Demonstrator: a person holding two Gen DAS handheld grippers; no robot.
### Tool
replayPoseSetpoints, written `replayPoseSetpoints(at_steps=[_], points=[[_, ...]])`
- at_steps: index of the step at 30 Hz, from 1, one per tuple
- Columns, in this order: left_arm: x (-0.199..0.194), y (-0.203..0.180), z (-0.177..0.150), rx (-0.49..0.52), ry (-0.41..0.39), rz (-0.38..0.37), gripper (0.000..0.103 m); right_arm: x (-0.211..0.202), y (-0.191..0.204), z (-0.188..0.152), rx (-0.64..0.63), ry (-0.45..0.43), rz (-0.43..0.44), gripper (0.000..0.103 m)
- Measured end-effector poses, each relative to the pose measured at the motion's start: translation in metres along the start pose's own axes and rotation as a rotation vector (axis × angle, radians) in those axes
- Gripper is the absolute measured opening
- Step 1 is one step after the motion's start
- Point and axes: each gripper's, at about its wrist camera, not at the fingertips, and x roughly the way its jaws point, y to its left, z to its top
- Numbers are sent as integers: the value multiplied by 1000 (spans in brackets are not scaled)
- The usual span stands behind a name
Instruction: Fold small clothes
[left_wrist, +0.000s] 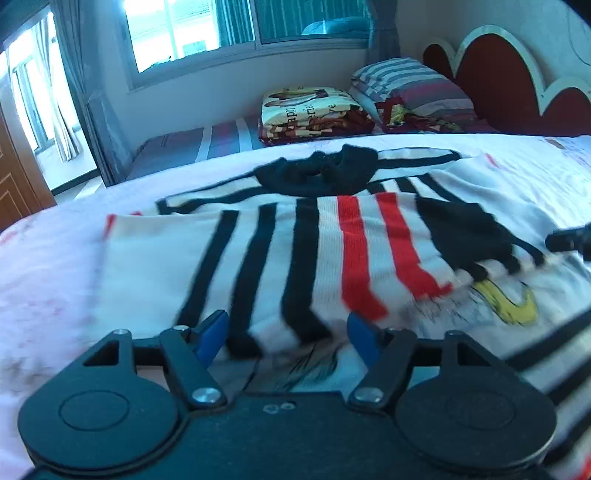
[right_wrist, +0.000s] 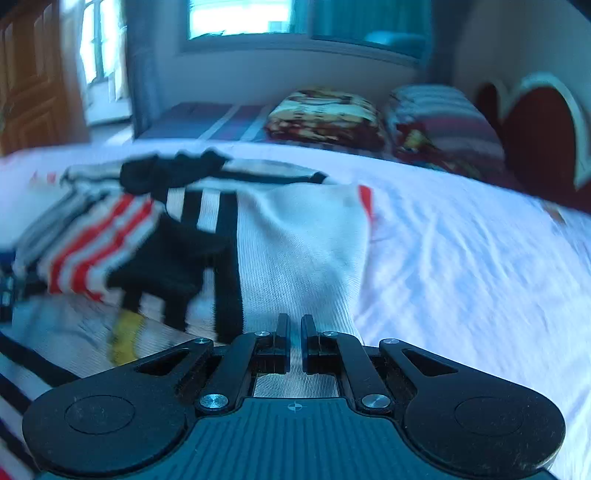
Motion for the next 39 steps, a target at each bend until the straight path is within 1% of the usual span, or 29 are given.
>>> replayPoseSetpoints(at_steps=[1,3,4,5,6,7,8,9,10,11,12,14,15,16,17,18,19,20,21,22,23,25,26,28,29,32,34,36,39], points=[[-16,4,-7,2,-29,4,69,-14,-1,-4,32,-26,23,5],[-48,19,-29,-18,-55,8,69,-39,1,-19,72,-31,44,6],[-65,28,-42,-38,-70,14,69,-51,1,-30,87,-33,44,41],[-84,39,-60,-73,-86,16,69,-66,0,-42,102,-47,23,99],[-98,49,-75,-109,-83,8,65,-82,-1,-57,116,-90,-5,103],[-112,59,-93,-138,-64,2,62,-97,0,-69,109,-107,-8,102],[-128,68,-112,-152,-48,19,48,-112,0,-81,109,-96,1,97],[-140,76,-127,-165,-34,35,6,-126,-2,-93,126,-92,15,95],[-154,86,-144,-200,-15,51,4,-140,-4,-105,143,-86,15,93],[-168,95,-159,-242,-8,48,4,-157,-4,-117,157,-90,3,87],[-179,102,-170,-275,-3,41,4,-172,-5,-128,175,-94,-7,79],[-202,110,-190,-301,8,25,4,-197,-8,-149,242,-74,38,2],[-210,112,-197,-315,18,7,4,-208,-8,-159,280,-59,51,3],[-217,114,-204,-336,24,-30,11,-219,-7,-168,304,-58,66,2],[-222,114,-208,-355,29,-60,23,-228,-5,-177,320,-58,78,3],[-226,116,-210,-375,32,-80,57,-236,-2,-184,334,-52,98,3],[-229,115,-212,-392,15,-94,75,-242,2,-189,343,-36,108,7],[-233,114,-213,-401,-13,-114,94,-245,5,-193,350,-21,108,25],[-235,111,-213,-401,-28,-141,89,-248,8,-196,357,-19,102,38],[-234,107,-210,-399,-25,-170,86,-251,9,-200,375,-30,109,58],[-232,103,-208,-398,-17,-204,85,-254,9,-204,400,-38,119,61],[-224,96,-208,-414,0,-248,74,-252,6,-208,446,-22,141,61],[-219,94,-209,-423,20,-268,73,-249,4,-209,468,-11,146,61],[-206,91,-216,-458,68,-280,62,-241,-2,-212,505,1,186,61],[-199,92,-218,-480,87,-289,62,-236,-5,-214,516,10,188,61],[-190,101,-221,-549,87,-317,62,-219,-17,-220,581,47,206,61],[-185,105,-217,-559,99,-339,62,-213,-21,-222,605,41,229,61],[-179,109,-216,-569,101,-361,61,-208,-20,-218,597,42,244,61],[-168,111,-211,-588,89,-395,61,-200,-18,-211,593,48,287,61]])
